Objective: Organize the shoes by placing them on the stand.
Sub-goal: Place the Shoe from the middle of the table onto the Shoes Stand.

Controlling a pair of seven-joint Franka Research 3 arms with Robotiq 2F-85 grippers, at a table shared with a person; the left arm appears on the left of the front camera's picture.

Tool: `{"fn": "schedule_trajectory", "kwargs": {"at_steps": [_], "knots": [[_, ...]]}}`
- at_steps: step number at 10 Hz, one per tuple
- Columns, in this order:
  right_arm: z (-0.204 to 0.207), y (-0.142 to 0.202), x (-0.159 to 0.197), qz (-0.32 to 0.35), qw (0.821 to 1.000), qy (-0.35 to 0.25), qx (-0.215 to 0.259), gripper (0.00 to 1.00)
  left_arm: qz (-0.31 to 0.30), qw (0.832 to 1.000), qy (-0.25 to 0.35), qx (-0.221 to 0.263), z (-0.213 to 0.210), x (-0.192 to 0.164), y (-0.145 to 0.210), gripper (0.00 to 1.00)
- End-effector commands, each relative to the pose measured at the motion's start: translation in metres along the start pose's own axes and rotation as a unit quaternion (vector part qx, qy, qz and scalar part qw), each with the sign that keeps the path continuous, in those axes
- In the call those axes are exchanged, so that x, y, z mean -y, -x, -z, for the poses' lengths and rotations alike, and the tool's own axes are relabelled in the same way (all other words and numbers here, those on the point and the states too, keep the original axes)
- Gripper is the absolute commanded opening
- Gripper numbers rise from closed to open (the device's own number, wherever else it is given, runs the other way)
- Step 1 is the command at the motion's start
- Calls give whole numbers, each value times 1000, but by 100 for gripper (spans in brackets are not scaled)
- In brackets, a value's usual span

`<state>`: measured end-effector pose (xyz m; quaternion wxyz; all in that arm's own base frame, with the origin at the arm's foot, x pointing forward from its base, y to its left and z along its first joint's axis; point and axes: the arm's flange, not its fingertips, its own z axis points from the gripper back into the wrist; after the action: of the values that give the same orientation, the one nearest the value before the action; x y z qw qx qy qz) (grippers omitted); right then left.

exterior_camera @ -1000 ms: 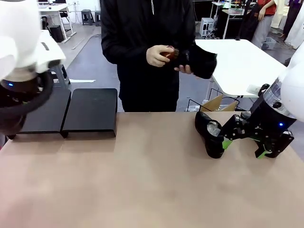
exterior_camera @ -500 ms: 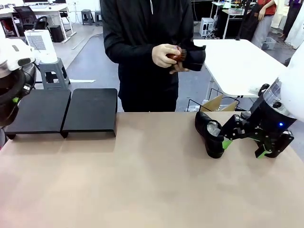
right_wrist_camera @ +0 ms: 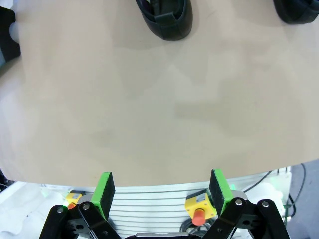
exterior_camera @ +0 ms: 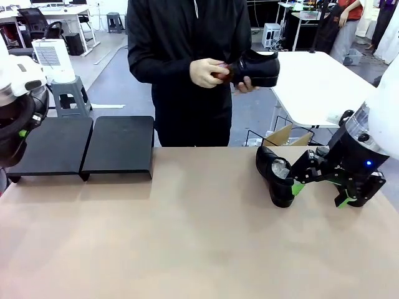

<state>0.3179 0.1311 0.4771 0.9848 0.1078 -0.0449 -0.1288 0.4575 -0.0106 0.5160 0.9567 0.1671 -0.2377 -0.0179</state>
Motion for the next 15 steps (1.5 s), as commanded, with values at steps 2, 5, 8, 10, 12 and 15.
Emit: {"fn": "schedule_trajectory", "kwargs": {"at_steps": [2, 5, 8, 10, 12, 15], "knots": [[-1, -3, -1, -9, 1000, -8, -1, 100, 0, 1000, 0, 0, 0, 0, 0, 0], [-1, -3, -1, -9, 1000, -8, -1, 100, -32, 999, 3, 37, 50, -13, -27, 0], [-1, -3, -1, -9, 1000, -8, -1, 100, -6, 999, 12, 38, 86, -26, -46, 0], [-1, -3, -1, -9, 1000, -8, -1, 100, 7, 999, 7, 41, 105, -27, -53, 0], [-1, -3, -1, -9, 1000, -8, -1, 100, 7, 999, 10, 39, 116, -26, -57, 0], [-1, -3, -1, -9, 1000, -8, -1, 100, -15, 999, 14, 44, 130, -28, -55, 0]]}}
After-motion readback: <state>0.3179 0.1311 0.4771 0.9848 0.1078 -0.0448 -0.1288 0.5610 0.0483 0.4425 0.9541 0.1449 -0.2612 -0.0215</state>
